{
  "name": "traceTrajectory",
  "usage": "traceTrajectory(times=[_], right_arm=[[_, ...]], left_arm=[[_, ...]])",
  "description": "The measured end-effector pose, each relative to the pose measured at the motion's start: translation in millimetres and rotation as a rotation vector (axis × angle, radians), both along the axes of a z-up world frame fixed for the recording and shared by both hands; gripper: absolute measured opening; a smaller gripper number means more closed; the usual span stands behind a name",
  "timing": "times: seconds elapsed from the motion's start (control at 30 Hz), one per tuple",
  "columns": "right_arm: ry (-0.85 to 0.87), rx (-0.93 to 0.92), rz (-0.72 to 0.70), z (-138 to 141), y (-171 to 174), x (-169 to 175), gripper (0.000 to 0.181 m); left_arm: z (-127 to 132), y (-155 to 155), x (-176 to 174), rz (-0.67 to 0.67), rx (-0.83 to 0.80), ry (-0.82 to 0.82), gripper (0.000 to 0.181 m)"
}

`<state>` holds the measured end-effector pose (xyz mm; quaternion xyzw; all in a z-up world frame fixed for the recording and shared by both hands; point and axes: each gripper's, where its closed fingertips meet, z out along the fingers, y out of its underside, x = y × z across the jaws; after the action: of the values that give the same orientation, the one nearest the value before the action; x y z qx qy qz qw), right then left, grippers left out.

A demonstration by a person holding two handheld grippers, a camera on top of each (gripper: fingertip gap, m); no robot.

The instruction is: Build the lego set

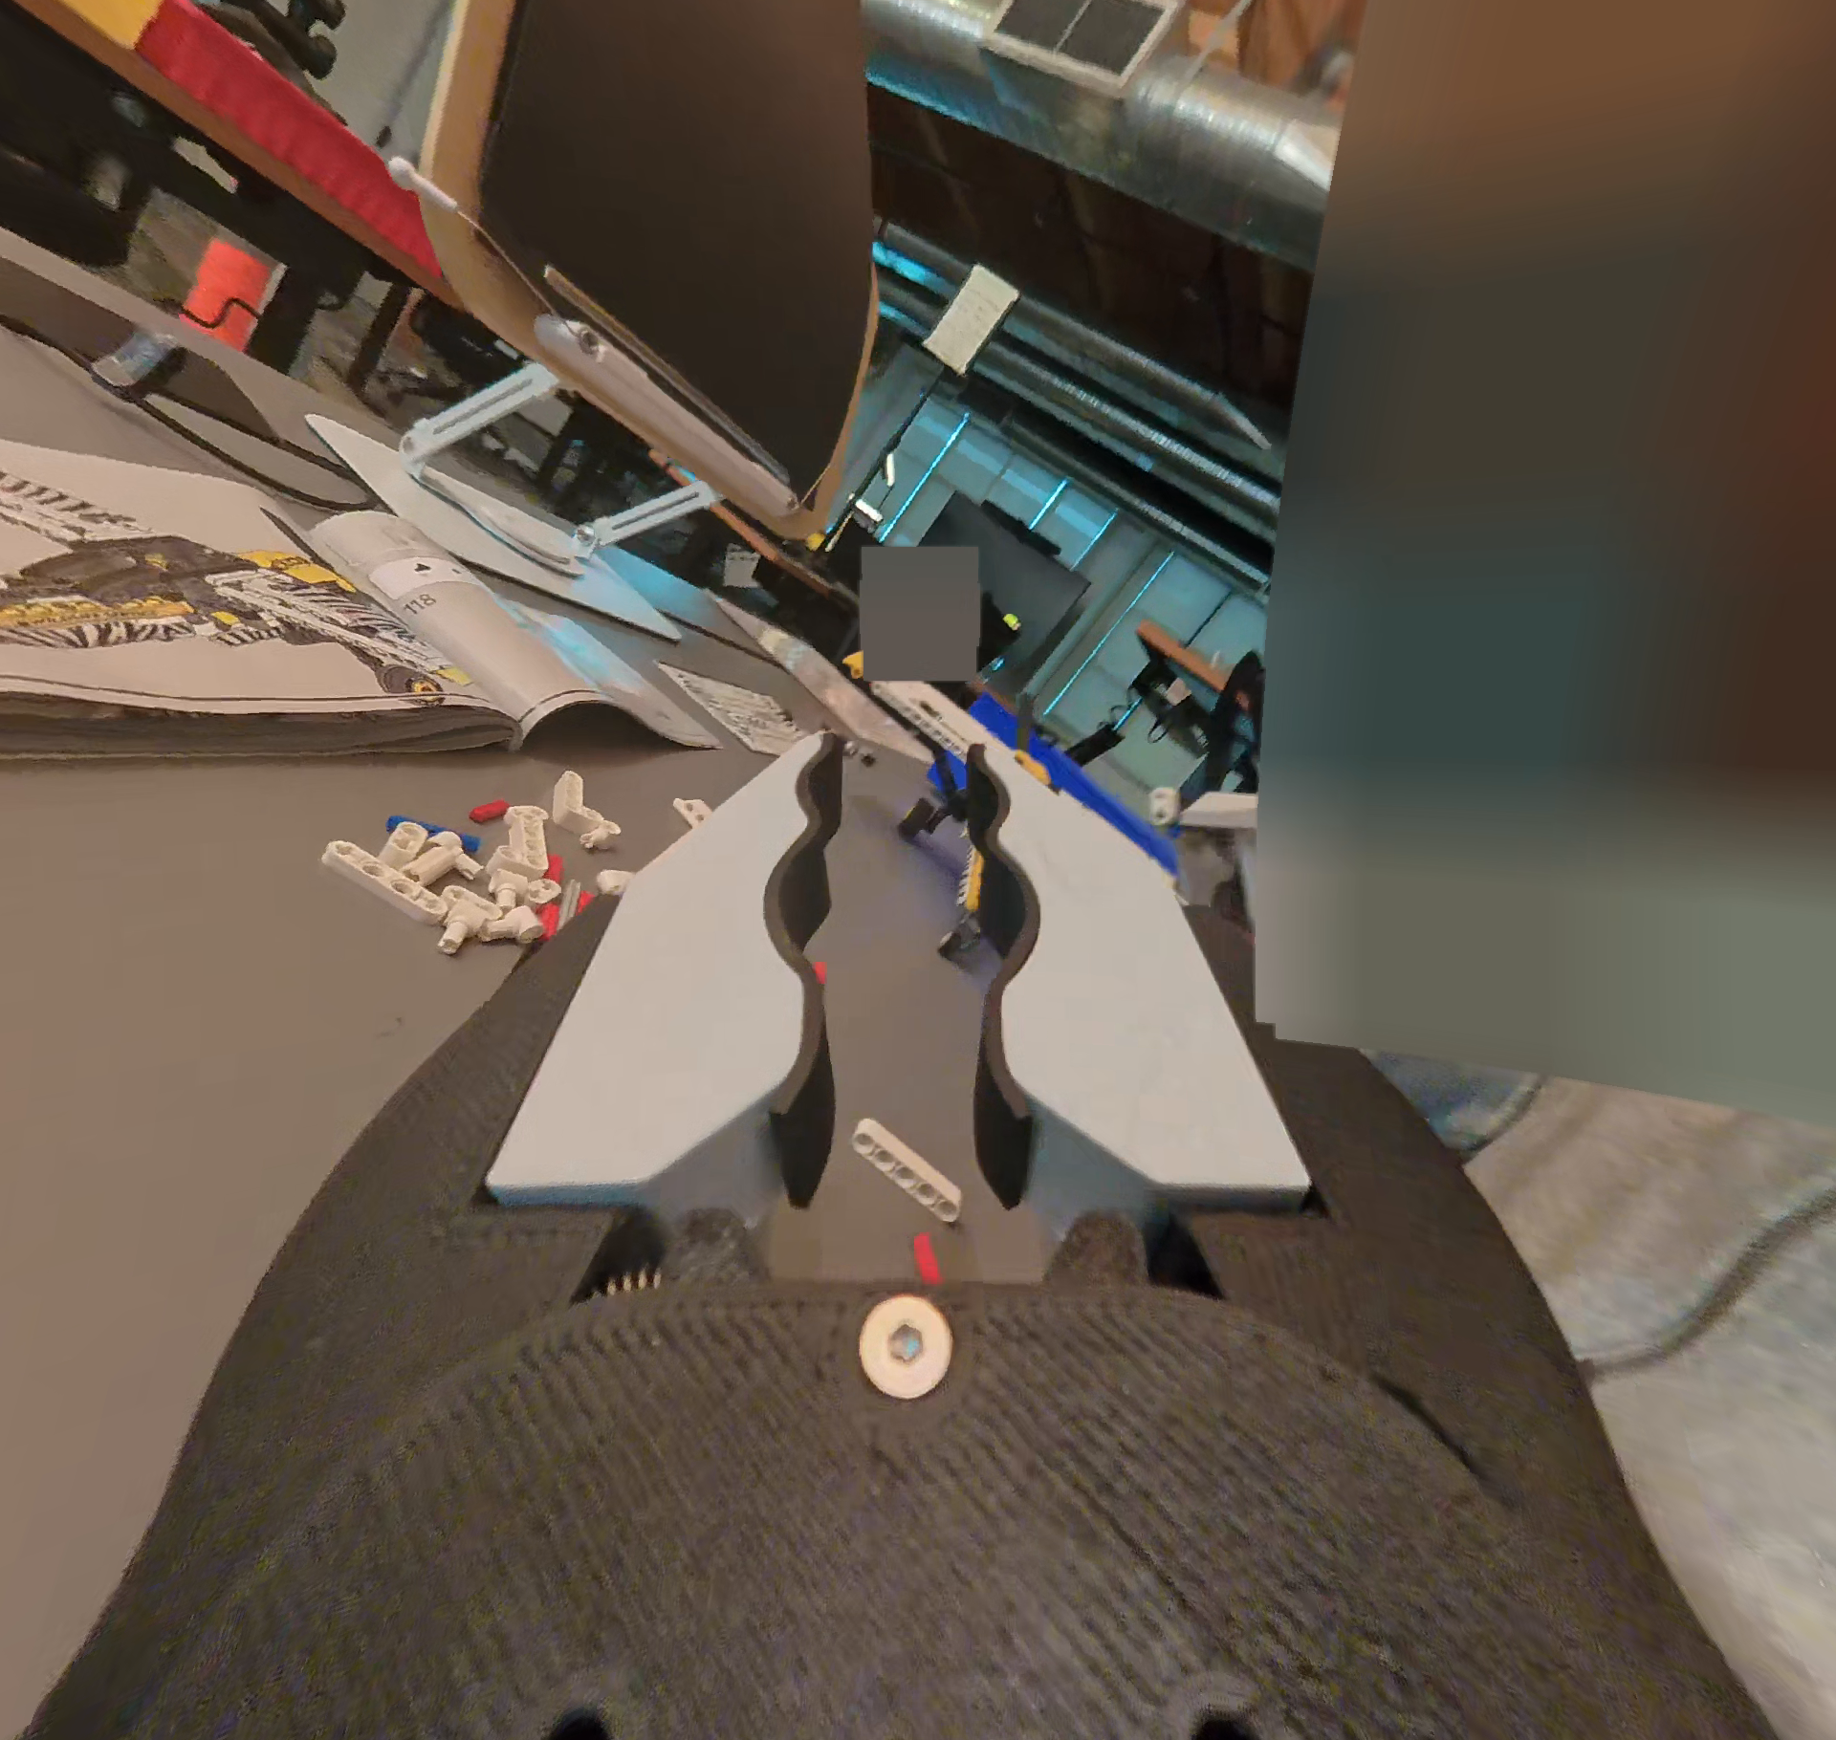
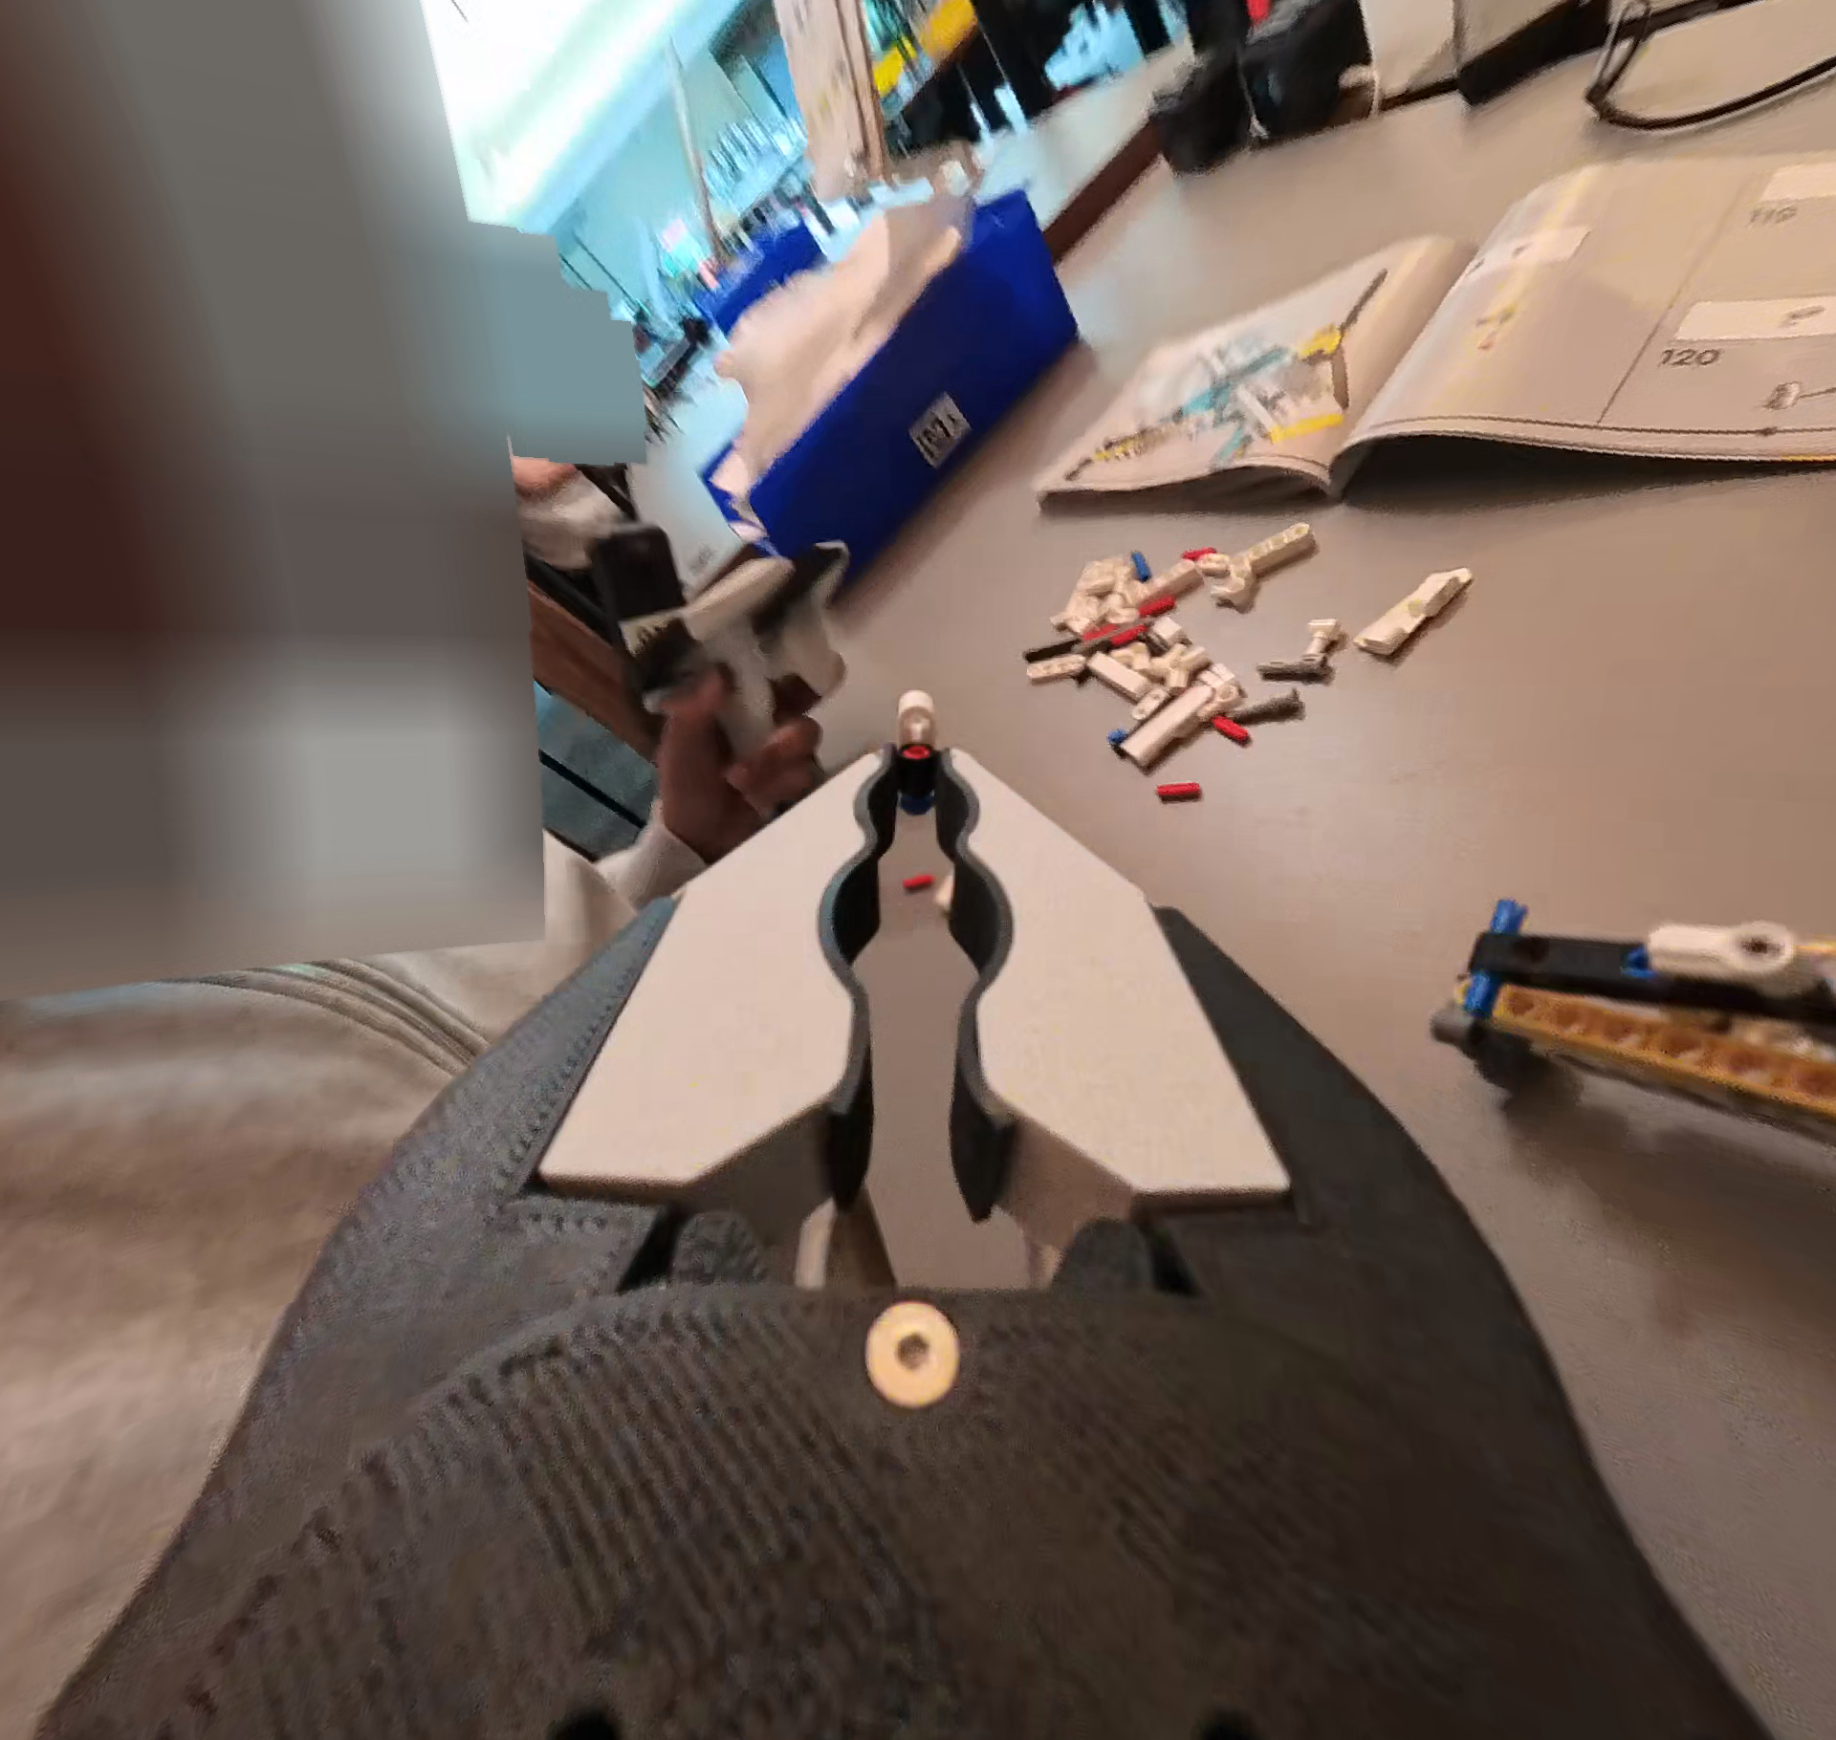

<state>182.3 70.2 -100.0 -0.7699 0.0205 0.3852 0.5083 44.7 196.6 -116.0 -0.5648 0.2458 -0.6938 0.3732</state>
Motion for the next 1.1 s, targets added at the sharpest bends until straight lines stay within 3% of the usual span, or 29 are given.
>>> traceTrajectory(times=[0.13, 0.27, 0.47, 0.63, 0.83, 1.1], right_arm=[[0.061, 0.067, 0.014, 2, -20, 0, 0.005], [0.029, 0.127, 0.022, 9, -33, 2, 0.005], [-0.048, 0.268, 0.022, 19, -26, -8, 0.006], [-0.157, 0.359, -0.009, 5, -1, -15, 0.006], [-0.303, 0.402, -0.035, -30, 6, -24, 0.006], [-0.334, 0.436, -0.075, -27, 5, -15, 0.006]], left_arm=[[-2, -18, 22, -0.016, 0.070, 0.066, 0.023], [3, -52, 51, -0.137, 0.028, 0.073, 0.023], [13, -89, 90, -0.286, 0.165, 0.130, 0.026], [5, -98, 115, -0.325, 0.268, 0.148, 0.023], [10, -72, 104, -0.152, 0.306, 0.078, 0.015], [-1, -95, 112, -0.301, 0.281, 0.117, 0.019]])
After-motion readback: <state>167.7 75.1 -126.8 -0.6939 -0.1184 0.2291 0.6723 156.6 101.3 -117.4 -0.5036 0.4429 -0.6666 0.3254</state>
